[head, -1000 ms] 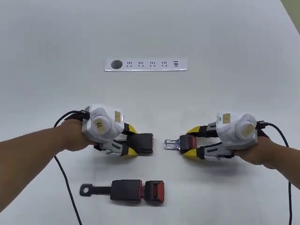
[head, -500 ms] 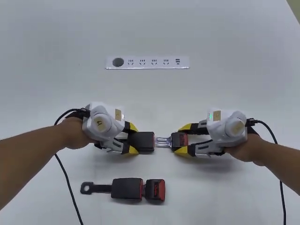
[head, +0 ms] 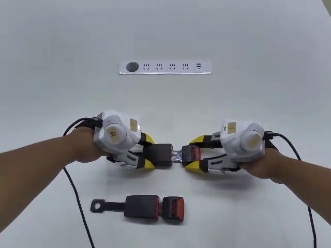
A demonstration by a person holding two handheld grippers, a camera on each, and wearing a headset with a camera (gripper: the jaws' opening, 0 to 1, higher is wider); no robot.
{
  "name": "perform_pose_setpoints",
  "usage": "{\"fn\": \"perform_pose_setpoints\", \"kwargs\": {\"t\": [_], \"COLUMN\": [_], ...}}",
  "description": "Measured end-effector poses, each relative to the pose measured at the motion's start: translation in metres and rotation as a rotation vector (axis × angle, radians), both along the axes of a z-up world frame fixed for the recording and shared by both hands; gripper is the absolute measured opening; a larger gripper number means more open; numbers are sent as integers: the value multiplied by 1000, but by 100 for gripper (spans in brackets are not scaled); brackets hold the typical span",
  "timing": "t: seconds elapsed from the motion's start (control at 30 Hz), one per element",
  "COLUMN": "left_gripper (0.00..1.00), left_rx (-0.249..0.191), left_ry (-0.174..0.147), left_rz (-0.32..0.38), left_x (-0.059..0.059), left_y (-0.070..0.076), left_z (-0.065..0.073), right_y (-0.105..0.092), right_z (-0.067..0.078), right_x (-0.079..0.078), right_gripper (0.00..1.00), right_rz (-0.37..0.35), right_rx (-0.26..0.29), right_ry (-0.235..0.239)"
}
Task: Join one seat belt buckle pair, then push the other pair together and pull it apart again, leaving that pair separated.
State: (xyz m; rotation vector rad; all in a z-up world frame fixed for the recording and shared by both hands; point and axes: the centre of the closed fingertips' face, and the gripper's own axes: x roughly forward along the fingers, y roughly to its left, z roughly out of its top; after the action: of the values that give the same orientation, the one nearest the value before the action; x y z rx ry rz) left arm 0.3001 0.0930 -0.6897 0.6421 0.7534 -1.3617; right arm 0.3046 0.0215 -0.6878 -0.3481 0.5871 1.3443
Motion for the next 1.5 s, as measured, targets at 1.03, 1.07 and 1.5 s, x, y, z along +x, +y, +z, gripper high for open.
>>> {"fn": "perform_pose_setpoints", "kwargs": {"t": [1.03, 1.07, 1.5], "left_gripper": [33, 33, 33], "left_rx": [39, 39, 46], "left_ry": [17, 17, 17], "left_rz": [-52, -54, -57], "left_x": [0, 0, -1], "left_y": [1, 1, -1], "left_z": [-1, -1, -1], "right_y": [20, 20, 22], "right_z": [-4, -4, -3], "right_x": [3, 1, 2], "right_gripper": [34, 34, 34], "right_rz": [-24, -22, -16], "right_rx": [-14, -18, -35], "right_ry": [-3, -4, 0]}}
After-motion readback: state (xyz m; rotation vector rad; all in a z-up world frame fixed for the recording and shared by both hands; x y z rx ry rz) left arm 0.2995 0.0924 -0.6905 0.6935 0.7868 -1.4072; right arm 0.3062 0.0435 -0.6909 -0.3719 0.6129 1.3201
